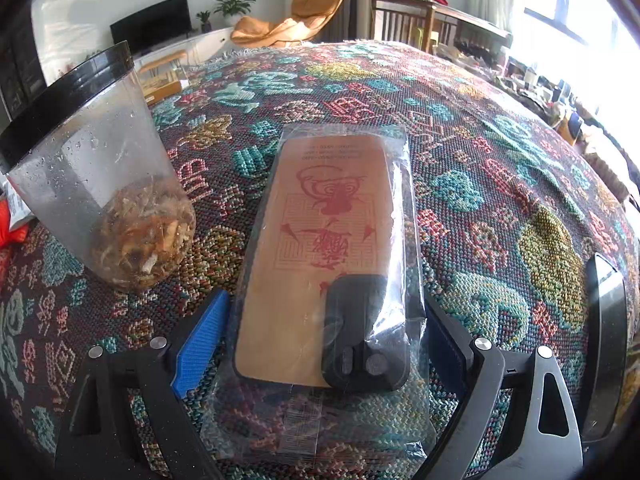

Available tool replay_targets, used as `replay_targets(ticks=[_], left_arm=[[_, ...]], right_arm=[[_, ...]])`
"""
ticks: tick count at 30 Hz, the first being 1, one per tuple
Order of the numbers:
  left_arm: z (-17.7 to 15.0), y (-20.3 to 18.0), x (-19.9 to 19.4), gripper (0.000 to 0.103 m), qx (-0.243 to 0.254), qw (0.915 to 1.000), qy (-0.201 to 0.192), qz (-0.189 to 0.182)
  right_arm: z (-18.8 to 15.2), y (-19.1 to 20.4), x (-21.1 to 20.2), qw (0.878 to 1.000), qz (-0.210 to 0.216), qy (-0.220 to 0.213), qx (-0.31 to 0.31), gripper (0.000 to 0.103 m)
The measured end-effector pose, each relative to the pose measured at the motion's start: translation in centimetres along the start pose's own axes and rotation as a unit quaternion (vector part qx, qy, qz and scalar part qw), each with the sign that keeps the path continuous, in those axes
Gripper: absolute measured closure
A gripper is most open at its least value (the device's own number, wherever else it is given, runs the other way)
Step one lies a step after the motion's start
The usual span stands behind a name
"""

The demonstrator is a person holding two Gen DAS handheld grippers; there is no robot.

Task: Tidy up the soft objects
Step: 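Lift black bag bundle with left tool while right tool lifts phone case package, then lower bag bundle into white box, open left tool while right tool releases phone case there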

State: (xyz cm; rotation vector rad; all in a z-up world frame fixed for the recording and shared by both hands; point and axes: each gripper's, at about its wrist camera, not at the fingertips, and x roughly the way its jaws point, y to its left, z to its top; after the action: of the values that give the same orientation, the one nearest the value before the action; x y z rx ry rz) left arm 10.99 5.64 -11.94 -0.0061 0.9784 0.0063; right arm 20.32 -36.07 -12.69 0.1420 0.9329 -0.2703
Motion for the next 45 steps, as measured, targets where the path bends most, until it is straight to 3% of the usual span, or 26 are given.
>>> replay_targets(ticks=[4, 5, 7, 8, 9, 13, 18, 22, 26, 31, 36, 38, 40, 41, 42, 44, 45], left_arm=[[0.7, 0.2, 0.2, 0.0, 0.014, 0.9991, 0.039, -0.008], [0.8, 0.1, 0.2, 0.004, 0.015, 0.999, 0.042, -0.009], [1.0, -0.1, -0.5, 0.033, 0.019, 0.9991, 0.035, -0.011], [1.4, 0.0, -0.8, 0.06, 0.017, 0.9992, 0.036, -0.009], [1.7, 0.4, -1.1, 0.066, 0.004, 0.9988, 0.04, -0.029], [2.1, 2.3, -2.9, 0.067, -0.076, 0.9911, 0.03, -0.106], [2.3, 1.8, -5.5, 0.067, -0.089, 0.9827, 0.015, -0.162], [2.8, 2.3, -8.6, 0.067, -0.101, 0.9762, -0.009, -0.192], [3.8, 5.6, -12.9, 0.066, -0.125, 0.9699, -0.047, -0.204], [3.9, 13.4, -17.6, 0.067, -0.157, 0.9699, -0.084, -0.166], [1.8, 21.9, -20.2, 0.066, -0.187, 0.9743, -0.1, -0.075], [0.3, 24.8, -20.5, 0.066, -0.205, 0.9738, -0.092, -0.033], [-1.3, 27.1, -20.3, 0.049, -0.218, 0.9726, -0.078, 0.021], [-2.1, 28.1, -20.1, 0.023, -0.225, 0.9708, -0.07, 0.047], [-3.0, 28.9, -19.8, 0.005, -0.234, 0.9676, -0.065, 0.069], [-4.6, 30.2, -19.7, 0.003, -0.254, 0.9594, -0.065, 0.103], [-5.2, 30.6, -19.6, 0.003, -0.264, 0.9562, -0.062, 0.11]], right_arm=[[1.5, -0.2, 0.7, 0.998, 0.019, 0.049, -0.023, 0.011], [2.2, -0.5, 1.0, 0.998, 0.025, 0.058, -0.028, 0.017], [3.6, -1.7, 1.6, 0.996, 0.051, 0.074, -0.009, 0.026], [4.3, -2.8, 1.8, 0.994, 0.077, 0.078, 0.019, 0.026], [5.0, -4.2, 1.8, 0.989, 0.111, 0.079, 0.059, 0.026], [6.0, -9.1, -0.5, 0.957, 0.21, 0.048, 0.193, 0.026], [5.7, -9.7, -7.3, 0.929, 0.29, -0.022, 0.229, 0.026], [5.1, -3.7, -13.6, 0.925, 0.341, -0.051, 0.16, 0.026], [4.2, 5.6, -18.0, 0.911, 0.404, -0.039, 0.075, 0.026], [1.7, 19.0, -23.0, 0.872, 0.49, -0.007, -0.018, 0.026], [-1.9, 31.8, -26.3, 0.833, 0.543, 0.044, -0.097, 0.026], [-3.8, 36.2, -26.9, 0.823, 0.551, 0.061, -0.127, 0.026], [-6.1, 40.2, -27.2, 0.817, 0.55, 0.075, -0.157, 0.023], [-7.4, 42.1, -26.7, 0.814, 0.545, 0.09, -0.177, 0.022], [-8.7, 44.0, -26.1, 0.814, 0.534, 0.116, -0.199, 0.022], [-10.8, 45.9, -24.4, 0.821, 0.5, 0.153, -0.231, 0.022], [-11.5, 45.9, -24.1, 0.825, 0.492, 0.15, -0.236, 0.022]])
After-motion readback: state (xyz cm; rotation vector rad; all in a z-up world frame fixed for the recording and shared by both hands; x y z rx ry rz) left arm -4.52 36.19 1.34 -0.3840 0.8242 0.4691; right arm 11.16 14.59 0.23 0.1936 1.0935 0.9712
